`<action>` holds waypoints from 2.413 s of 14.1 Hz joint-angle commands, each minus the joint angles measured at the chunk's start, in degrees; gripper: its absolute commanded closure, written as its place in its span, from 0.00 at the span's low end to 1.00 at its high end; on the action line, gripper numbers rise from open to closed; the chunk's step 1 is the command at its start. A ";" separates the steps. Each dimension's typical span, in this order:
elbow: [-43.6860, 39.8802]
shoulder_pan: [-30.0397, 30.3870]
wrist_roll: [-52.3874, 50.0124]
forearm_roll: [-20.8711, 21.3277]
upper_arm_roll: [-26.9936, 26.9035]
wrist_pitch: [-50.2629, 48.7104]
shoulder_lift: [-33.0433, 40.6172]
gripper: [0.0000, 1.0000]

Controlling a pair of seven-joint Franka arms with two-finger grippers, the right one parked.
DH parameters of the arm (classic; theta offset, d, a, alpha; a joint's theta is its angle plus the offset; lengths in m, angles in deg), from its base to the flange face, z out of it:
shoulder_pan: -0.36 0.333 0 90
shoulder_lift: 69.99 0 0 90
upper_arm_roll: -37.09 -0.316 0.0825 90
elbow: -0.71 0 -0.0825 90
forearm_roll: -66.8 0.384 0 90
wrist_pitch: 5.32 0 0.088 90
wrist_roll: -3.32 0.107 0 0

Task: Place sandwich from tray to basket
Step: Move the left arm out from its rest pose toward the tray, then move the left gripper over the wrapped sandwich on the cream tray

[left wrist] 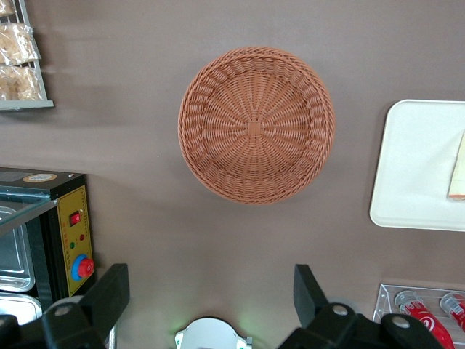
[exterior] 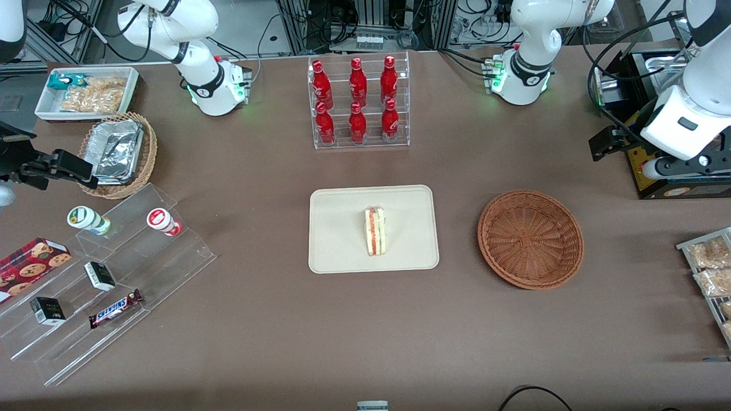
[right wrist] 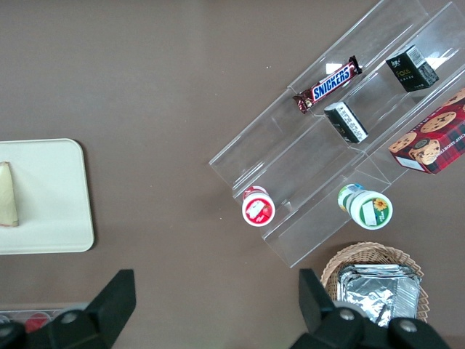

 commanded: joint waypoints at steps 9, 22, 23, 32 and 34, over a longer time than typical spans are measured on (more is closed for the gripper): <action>5.07 -2.06 -0.43 -2.81 0.06 5.60 -2.16 0.00; 18.36 -16.03 -17.29 -5.90 3.49 36.19 -10.85 0.00; 18.27 -17.35 -18.61 -5.81 3.40 38.04 -12.34 0.00; 9.67 -27.73 -33.80 -2.41 3.31 44.56 -24.74 0.00; 9.57 -28.96 -39.08 1.64 3.49 44.82 -25.62 0.00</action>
